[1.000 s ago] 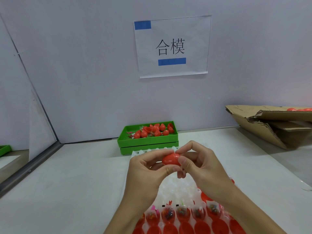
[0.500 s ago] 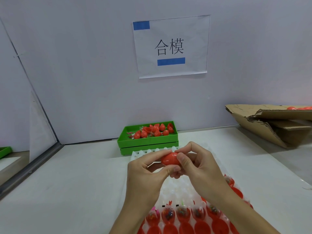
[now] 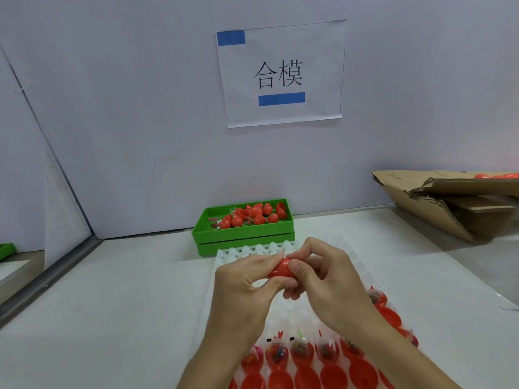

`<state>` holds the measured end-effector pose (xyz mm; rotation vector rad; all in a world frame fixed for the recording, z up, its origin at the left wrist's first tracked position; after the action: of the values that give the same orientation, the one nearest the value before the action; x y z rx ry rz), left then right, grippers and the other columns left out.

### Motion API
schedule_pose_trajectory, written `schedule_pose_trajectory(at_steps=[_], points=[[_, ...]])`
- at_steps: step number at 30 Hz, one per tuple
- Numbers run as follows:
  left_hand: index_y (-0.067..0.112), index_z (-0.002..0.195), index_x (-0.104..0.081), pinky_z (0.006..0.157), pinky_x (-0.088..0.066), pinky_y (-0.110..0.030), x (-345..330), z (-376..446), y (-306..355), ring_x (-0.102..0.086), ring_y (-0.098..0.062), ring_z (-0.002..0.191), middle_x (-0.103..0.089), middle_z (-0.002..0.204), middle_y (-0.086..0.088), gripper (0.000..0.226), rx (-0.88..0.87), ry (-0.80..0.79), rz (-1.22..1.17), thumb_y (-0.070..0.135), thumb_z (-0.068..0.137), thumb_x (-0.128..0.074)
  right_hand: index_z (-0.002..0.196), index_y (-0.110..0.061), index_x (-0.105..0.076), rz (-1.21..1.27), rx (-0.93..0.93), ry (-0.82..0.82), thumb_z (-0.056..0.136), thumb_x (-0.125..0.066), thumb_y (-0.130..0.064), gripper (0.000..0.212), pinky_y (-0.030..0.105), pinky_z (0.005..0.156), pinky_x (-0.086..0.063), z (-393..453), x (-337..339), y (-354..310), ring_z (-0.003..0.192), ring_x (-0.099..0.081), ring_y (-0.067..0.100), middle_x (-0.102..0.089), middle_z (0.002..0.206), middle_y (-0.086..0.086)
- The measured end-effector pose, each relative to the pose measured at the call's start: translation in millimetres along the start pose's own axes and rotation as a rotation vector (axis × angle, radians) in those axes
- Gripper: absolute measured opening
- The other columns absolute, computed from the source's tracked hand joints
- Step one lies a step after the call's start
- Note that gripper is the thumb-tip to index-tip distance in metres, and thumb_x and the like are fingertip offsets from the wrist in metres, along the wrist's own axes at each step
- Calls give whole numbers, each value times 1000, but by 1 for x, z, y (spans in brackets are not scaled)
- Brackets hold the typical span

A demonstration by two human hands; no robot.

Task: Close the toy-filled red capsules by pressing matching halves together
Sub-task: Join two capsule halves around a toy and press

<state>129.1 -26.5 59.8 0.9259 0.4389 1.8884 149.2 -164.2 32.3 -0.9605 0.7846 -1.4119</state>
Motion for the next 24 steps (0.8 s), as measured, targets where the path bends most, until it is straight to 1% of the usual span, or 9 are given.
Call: schedule_pose_trajectory(at_steps=[2,5,8,10,11,14,16,19,24], points=[[21,100,-81,82,-56,-24,-1,-1,0,-69,-4,84,-76,86,14,27,-8,-10,14,6,78,-80,69,-31,-60,-7,0,-2,97,-58,0,42,24,55,-53,0,0,0,56,-69,23,-72,65,9],[29,93,-79,77,-54,-22,-4,-1,5,-68,-6,78,-74,79,16,25,-42,-14,10,8,78,-78,66,-32,-63,-11,3,-14,96,-59,2,46,24,54,-53,1,2,-3,55,-70,22,-73,65,11],[41,109,-66,74,-52,-15,-5,-2,10,-67,-5,79,-72,85,22,41,-77,1,22,16,77,-72,66,-32,-65,-24,4,-7,95,-61,2,45,23,54,-53,1,3,-5,56,-70,20,-73,64,9],[43,101,-74,77,-51,-12,-4,-2,6,-67,-2,84,-72,90,25,37,-55,11,4,14,79,-77,68,-31,-67,-23,10,8,95,-63,-1,40,23,55,-54,1,4,-6,57,-71,20,-73,64,8],[45,95,-76,78,-52,-12,-4,-2,4,-68,-1,87,-72,91,25,36,-35,11,-14,12,80,-79,70,-28,-68,-15,9,17,95,-64,-4,35,23,55,-54,1,5,-7,58,-71,20,-73,64,8],[43,99,-72,82,-53,-14,-4,0,-5,-70,-4,93,-74,93,21,31,87,9,-201,21,77,-78,85,-16,-72,62,-16,26,96,-62,-17,15,25,57,-57,3,6,-10,62,-73,22,-75,69,9],[39,99,-72,80,-53,-12,-2,0,-12,-70,-3,93,-74,94,21,30,177,46,-284,23,74,-78,93,-15,-73,107,-49,25,98,-54,-25,22,27,57,-58,4,6,-10,65,-74,23,-75,73,9],[37,99,-71,78,-52,-10,-2,-1,-20,-70,0,93,-73,95,23,33,234,71,-313,18,73,-80,100,-18,-74,87,-85,6,102,-50,-20,24,27,59,-57,4,6,-7,70,-75,21,-77,79,5],[39,98,-71,76,-53,-11,-4,-2,-19,-70,-2,92,-72,96,25,34,232,73,-290,22,71,-82,107,-21,-71,65,-122,9,101,-55,-17,18,23,63,-58,4,7,-1,73,-76,19,-77,80,2]])
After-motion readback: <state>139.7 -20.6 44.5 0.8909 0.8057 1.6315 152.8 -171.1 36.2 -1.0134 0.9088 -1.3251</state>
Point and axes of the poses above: each hand's wrist, its own z-axis towards the middle knuckle, its own x-axis out of the back of the hand, y = z × x, the point moved 8 cm from there along z, towards the middle knuckle
